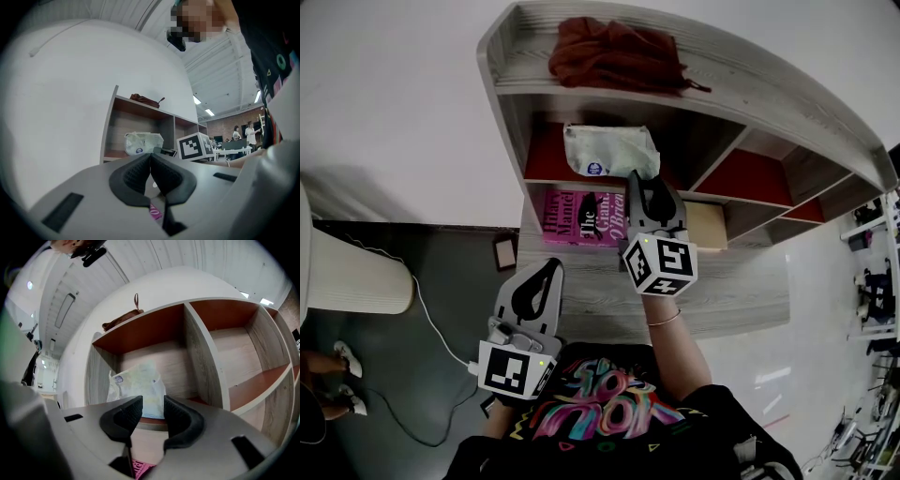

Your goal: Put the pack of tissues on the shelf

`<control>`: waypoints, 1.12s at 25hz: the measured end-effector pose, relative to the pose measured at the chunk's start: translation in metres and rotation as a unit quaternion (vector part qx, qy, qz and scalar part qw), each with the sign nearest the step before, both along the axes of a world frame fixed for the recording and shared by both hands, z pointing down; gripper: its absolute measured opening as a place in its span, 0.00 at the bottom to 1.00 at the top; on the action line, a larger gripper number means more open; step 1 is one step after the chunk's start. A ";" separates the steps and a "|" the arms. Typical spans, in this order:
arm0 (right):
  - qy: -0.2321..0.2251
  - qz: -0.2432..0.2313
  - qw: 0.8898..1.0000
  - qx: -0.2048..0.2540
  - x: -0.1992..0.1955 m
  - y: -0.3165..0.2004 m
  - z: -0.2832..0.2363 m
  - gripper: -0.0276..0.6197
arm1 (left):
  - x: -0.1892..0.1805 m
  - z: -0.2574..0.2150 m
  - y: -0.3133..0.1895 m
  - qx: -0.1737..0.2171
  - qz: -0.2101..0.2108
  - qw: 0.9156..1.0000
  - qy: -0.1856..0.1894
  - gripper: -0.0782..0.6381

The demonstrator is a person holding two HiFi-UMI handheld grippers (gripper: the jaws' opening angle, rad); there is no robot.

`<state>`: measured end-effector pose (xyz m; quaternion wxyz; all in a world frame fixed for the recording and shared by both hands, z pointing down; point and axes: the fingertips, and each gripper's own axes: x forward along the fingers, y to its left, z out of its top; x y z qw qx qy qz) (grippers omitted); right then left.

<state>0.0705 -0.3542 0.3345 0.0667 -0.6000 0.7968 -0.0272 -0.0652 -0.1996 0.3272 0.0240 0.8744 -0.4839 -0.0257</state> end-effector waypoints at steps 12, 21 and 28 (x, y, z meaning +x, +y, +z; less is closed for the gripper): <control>-0.006 0.000 1.000 0.004 0.013 0.012 -0.008 0.28 | 0.007 -0.005 0.007 0.009 0.012 1.000 0.000 0.14; 0.015 -0.037 0.999 0.016 0.001 0.030 -0.018 0.28 | 0.000 -0.004 0.006 0.010 0.006 1.000 -0.001 0.14; 0.018 -0.093 0.995 0.025 -0.006 0.060 -0.028 0.27 | -0.004 0.000 0.004 0.002 0.005 1.000 0.002 0.14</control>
